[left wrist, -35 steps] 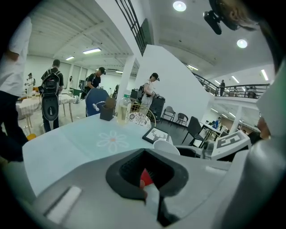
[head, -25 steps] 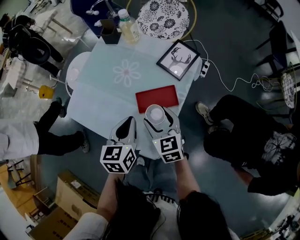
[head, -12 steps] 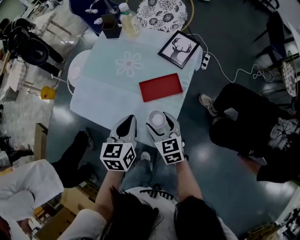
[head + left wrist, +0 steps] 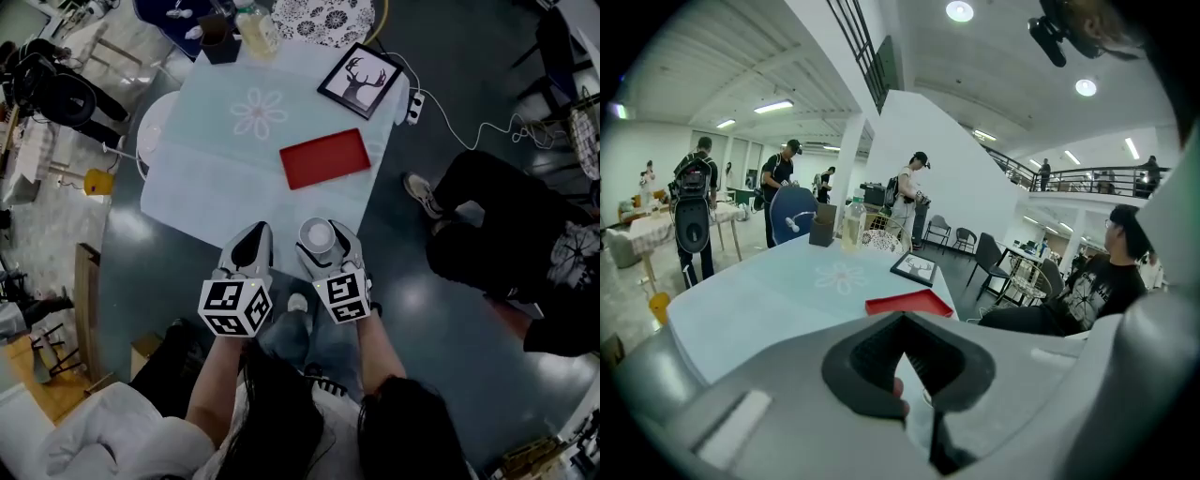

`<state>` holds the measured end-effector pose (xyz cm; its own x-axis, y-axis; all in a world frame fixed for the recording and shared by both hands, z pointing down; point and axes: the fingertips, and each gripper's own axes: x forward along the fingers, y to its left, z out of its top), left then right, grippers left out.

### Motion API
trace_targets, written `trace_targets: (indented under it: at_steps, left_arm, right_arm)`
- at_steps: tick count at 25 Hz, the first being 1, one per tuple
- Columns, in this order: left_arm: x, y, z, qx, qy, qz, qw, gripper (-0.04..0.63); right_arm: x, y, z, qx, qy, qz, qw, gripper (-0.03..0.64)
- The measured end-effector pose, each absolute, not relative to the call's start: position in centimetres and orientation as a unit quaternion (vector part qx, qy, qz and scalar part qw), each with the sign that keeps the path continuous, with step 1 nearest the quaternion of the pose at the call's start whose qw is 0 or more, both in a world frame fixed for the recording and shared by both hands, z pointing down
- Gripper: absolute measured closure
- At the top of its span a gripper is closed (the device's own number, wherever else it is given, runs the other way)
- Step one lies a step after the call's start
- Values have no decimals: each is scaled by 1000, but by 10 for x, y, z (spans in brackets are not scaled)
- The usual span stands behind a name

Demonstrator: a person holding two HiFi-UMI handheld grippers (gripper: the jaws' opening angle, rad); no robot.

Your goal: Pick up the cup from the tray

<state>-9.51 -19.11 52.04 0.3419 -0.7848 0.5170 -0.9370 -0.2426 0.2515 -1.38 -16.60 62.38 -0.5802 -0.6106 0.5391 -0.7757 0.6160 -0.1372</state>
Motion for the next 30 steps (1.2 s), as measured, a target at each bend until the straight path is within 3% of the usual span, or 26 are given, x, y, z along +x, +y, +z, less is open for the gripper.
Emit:
trace_targets:
  at_steps: [3, 7, 16, 24, 30]
  left_arm:
    - [-96, -189, 520, 773, -558, 142, 264, 595]
    - [-105, -189, 507, 767, -582, 126, 239, 595]
    - [-98, -184, 488, 781, -570, 113, 230, 595]
    - [-81, -177, 456, 813, -530, 91, 223, 595]
    - [-86, -167, 434, 828, -518, 81, 199, 595]
  right_arm:
    - [-16, -164, 624, 387, -876, 183, 223, 256]
    - [-20, -168, 610, 378, -886, 181, 200, 138]
    - [-5, -180, 544, 418, -881, 167, 148, 138]
    - [4, -174, 494, 436, -874, 151, 152, 140]
    - [10, -166, 460, 470, -863, 138, 127, 289]
